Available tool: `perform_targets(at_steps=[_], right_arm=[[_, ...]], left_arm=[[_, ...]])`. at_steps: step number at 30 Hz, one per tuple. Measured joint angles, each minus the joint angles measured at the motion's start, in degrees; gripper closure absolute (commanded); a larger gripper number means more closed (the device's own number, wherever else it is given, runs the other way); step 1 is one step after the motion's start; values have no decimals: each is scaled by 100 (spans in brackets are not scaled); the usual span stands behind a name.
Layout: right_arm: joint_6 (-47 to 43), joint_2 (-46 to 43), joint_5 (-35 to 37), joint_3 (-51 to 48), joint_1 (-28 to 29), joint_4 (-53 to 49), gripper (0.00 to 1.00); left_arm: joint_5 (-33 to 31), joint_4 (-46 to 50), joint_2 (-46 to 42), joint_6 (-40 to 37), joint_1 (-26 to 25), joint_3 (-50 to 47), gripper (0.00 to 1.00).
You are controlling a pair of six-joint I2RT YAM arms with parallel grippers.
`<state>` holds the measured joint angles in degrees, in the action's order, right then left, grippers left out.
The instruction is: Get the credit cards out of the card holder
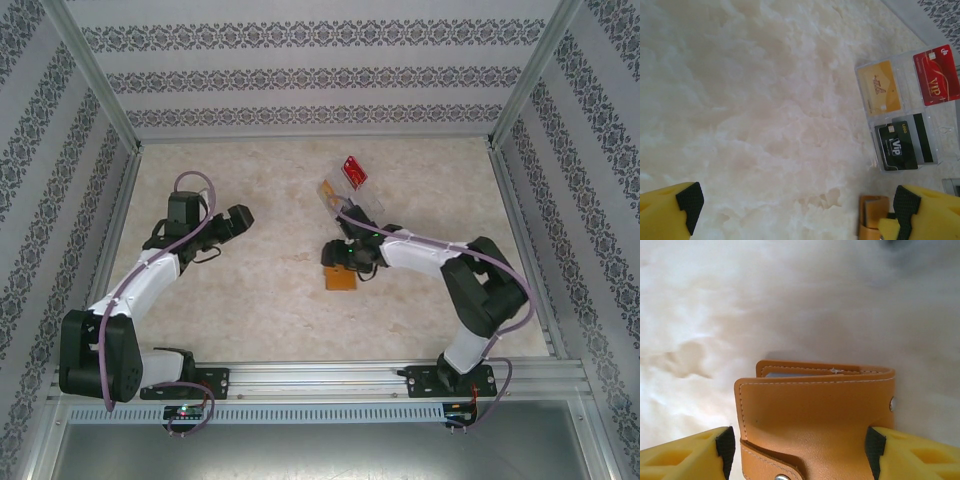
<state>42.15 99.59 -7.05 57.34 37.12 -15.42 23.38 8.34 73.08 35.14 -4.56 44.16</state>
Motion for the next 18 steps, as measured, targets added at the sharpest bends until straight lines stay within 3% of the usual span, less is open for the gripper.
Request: perform_targets(at_steps=[11,18], right_arm=[[-74,304,931,490,232,-492,29],[-199,831,824,984,251,-470,35]], left_arm=[[-94,24,-28,28,-26,-289,1],[-111,131,-168,-17,-26,-308,0]])
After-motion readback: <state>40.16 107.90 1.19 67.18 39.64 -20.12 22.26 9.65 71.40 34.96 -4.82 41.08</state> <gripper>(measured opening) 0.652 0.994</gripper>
